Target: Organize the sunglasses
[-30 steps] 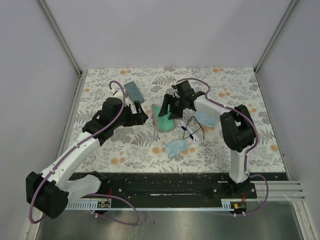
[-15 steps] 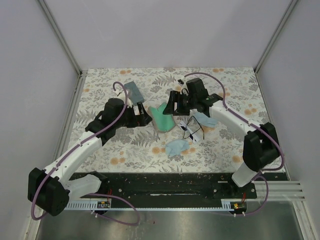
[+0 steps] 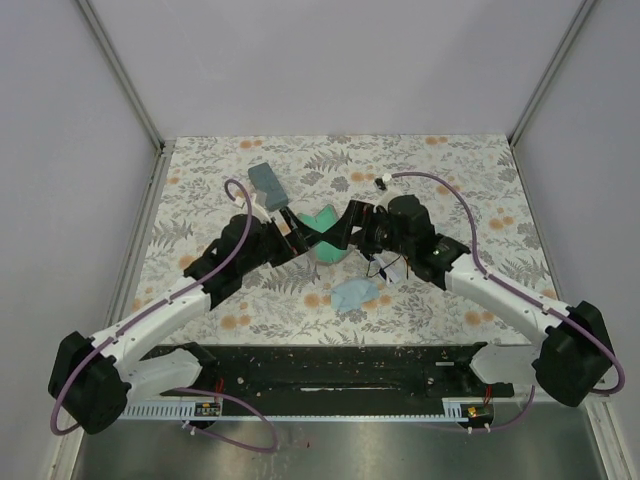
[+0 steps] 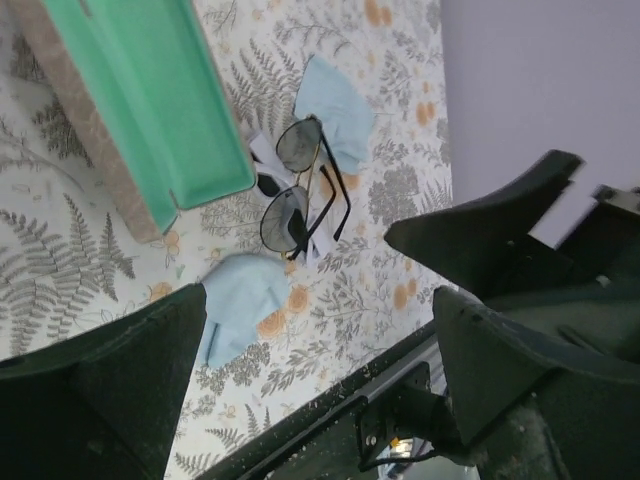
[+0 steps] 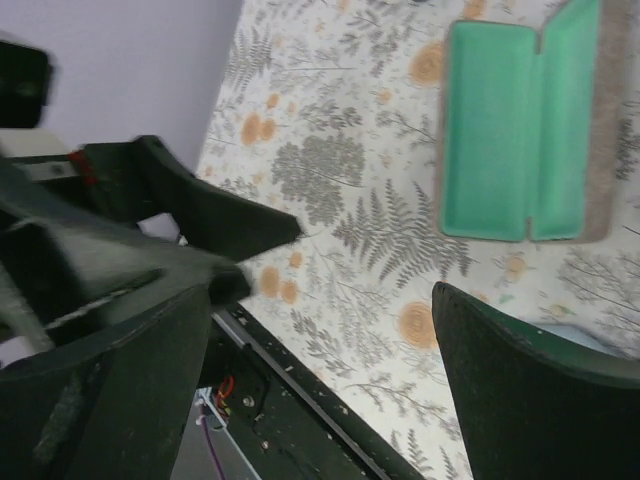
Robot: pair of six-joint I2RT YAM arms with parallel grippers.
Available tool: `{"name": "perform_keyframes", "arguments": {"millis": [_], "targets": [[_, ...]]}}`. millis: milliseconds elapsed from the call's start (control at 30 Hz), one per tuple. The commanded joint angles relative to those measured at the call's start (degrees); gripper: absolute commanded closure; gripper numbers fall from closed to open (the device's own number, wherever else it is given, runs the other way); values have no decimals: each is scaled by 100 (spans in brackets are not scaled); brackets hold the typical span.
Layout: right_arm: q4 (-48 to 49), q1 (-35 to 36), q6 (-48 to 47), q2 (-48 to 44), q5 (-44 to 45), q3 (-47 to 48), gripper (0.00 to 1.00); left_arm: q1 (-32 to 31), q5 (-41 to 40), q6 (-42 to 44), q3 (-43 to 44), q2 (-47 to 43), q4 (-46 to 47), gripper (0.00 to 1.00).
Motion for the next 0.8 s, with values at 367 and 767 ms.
{"name": "perform_keyframes", "arguments": {"millis": [367, 767], "targets": [[2819, 1022, -41, -66, 155, -335, 2, -1078, -2168, -353, 856, 345, 1344, 1], [2427, 1014, -604, -620, 644, -222, 1, -1307, -2106, 139, 796, 450, 2765, 1]]}}
